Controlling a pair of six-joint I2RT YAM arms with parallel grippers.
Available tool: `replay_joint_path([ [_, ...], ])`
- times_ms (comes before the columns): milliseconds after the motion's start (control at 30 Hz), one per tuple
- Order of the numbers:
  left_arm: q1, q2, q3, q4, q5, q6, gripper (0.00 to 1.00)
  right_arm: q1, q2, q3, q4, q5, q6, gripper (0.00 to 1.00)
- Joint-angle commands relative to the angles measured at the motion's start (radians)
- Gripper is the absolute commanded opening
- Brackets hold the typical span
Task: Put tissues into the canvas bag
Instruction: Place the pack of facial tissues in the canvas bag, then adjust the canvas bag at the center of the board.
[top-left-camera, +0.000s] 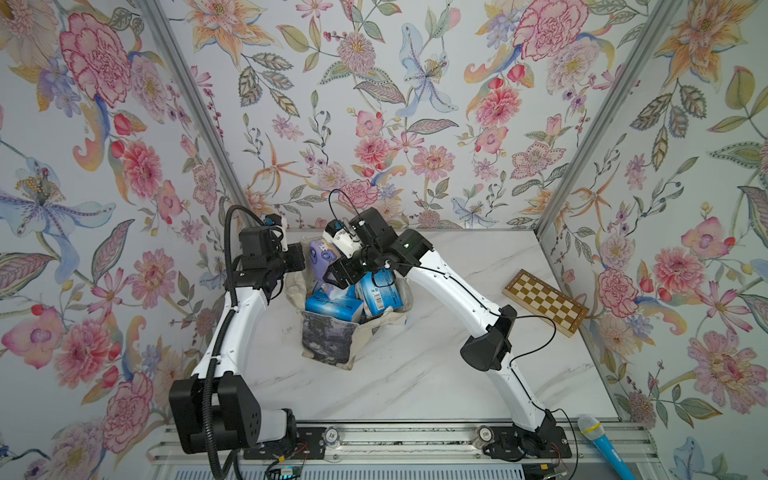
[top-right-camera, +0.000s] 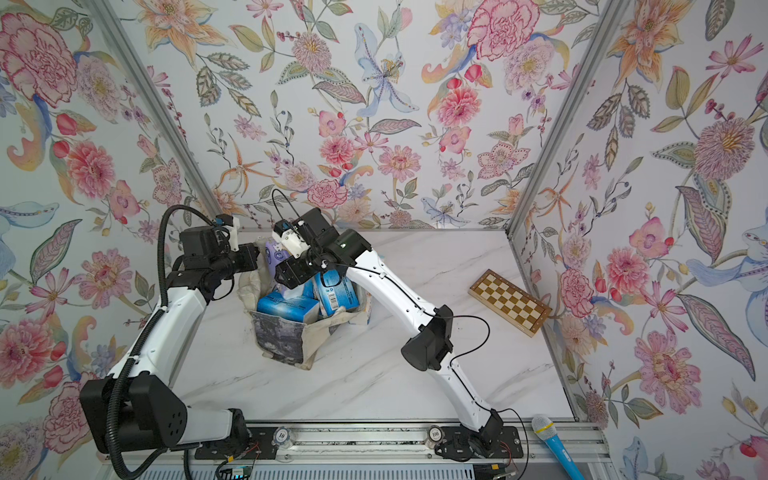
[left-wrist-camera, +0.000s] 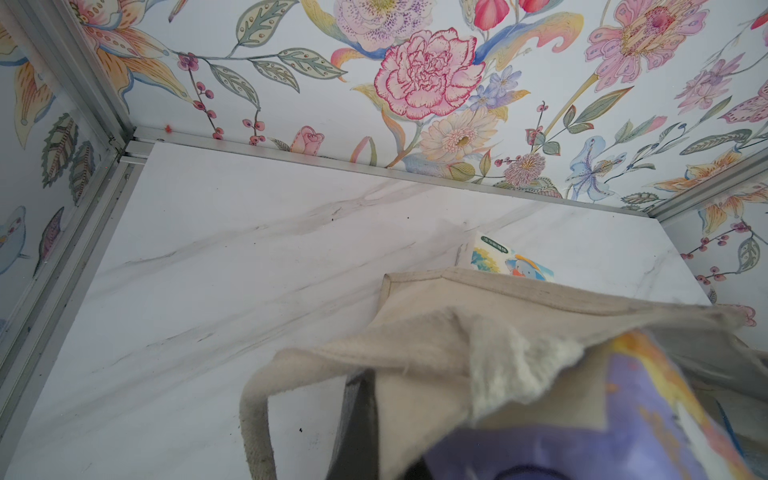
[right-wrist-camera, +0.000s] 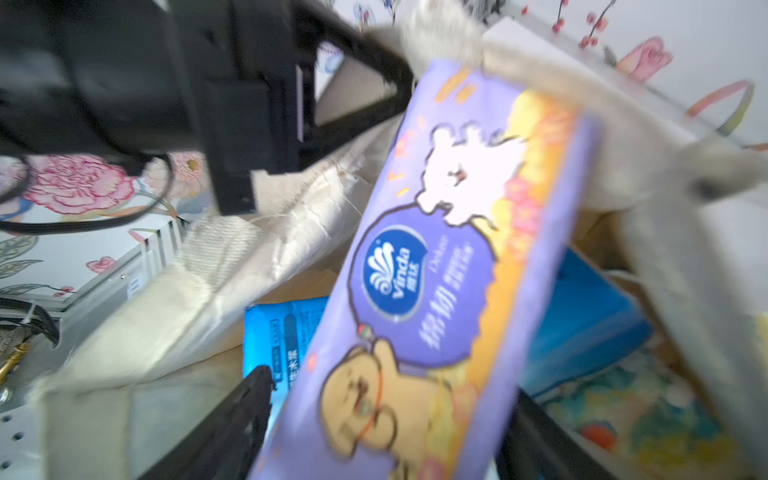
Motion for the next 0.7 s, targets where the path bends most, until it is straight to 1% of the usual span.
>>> replay_joint_path([
  [0,0.009,0.005,0.066,0.108,-0.015,0.005,0.03,-0.031,-0.13,-0.028,0.035,-0.07,-0.02,0.83],
  [100,0.013,0.009,0.068,0.109,-0.014,0.007,0.03,-0.07,-0.192,-0.095,0.057,-0.053,-0.022,0.83],
  [267,0.022,0.012,0.071,0.109,-0.014,0.01,0.03,-0.118,-0.257,-0.27,0.06,0.174,-0.063,0.75],
  [300,0.024,0.012,0.077,0.105,-0.015,0.013,0.03,-0.12,-0.268,-0.311,0.061,0.228,-0.079,0.75],
  [400,0.029,0.017,0.092,0.094,-0.017,0.021,0.03,-0.123,-0.283,-0.407,0.061,0.33,-0.113,0.74],
  [500,0.03,0.023,0.104,0.089,-0.016,0.022,0.03,-0.128,-0.285,-0.456,0.061,0.345,-0.115,0.73],
  [667,0.029,0.031,0.106,0.101,-0.006,0.008,0.03,-0.13,-0.248,-0.441,0.061,0.395,-0.109,0.69],
])
